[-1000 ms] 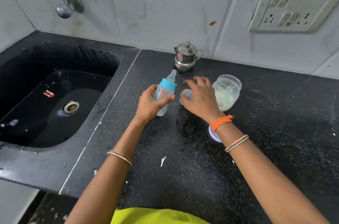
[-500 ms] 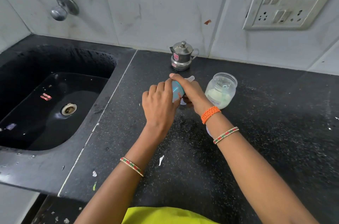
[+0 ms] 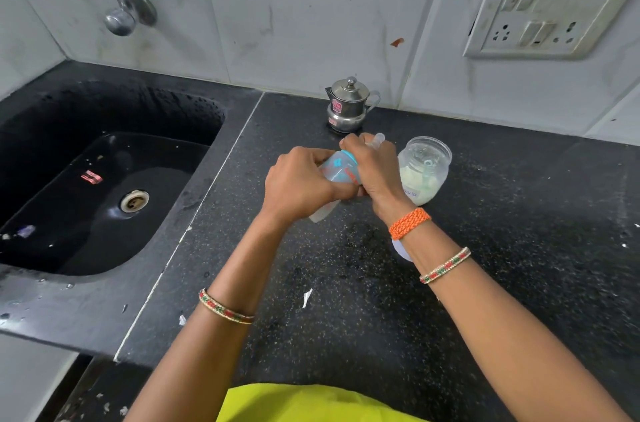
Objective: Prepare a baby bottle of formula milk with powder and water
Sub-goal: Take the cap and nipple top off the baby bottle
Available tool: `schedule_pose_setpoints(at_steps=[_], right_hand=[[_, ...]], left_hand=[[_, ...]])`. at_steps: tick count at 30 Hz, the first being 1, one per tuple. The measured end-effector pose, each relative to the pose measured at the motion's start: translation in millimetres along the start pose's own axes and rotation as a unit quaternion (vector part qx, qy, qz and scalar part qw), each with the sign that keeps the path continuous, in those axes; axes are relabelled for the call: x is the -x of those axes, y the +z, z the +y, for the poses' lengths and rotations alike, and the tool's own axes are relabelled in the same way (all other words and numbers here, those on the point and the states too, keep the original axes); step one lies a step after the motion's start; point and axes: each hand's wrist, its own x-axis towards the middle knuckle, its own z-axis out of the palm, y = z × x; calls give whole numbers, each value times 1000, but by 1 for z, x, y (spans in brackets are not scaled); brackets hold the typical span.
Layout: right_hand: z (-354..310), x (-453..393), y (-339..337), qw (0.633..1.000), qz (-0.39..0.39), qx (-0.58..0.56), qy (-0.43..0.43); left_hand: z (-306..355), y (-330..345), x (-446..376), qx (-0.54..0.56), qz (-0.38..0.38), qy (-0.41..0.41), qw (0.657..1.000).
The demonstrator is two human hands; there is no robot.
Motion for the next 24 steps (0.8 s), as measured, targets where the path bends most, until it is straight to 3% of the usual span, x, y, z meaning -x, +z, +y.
schedule_pose_setpoints(at_steps=[4, 11, 14, 16, 18, 20, 22, 24], right_hand=[[0, 9, -4, 999, -26, -15, -30], [-6, 19, -14, 987, -103, -7, -123], [-3, 16, -21, 975, -126, 33, -181], [1, 11, -28, 972, -117, 71, -190], [5, 5, -30, 980, -84, 91, -156], [10, 3, -27, 987, -60, 118, -89], [13, 5, -20, 991, -79, 109, 3], [15, 7, -14, 992, -84, 52, 79]], left_hand=[[-4, -6, 3, 129, -98, -35, 986], [-13, -6, 4, 312, -238, -48, 919], [-23, 1, 2, 355, -270, -23, 895], [-25, 7, 1, 348, -257, -6, 901], [-23, 12, -1, 270, -194, 20, 943], [-17, 15, -4, 39, -77, 64, 994], [-9, 17, -3, -222, 23, 115, 968], [-6, 22, -3, -290, 49, 149, 944]])
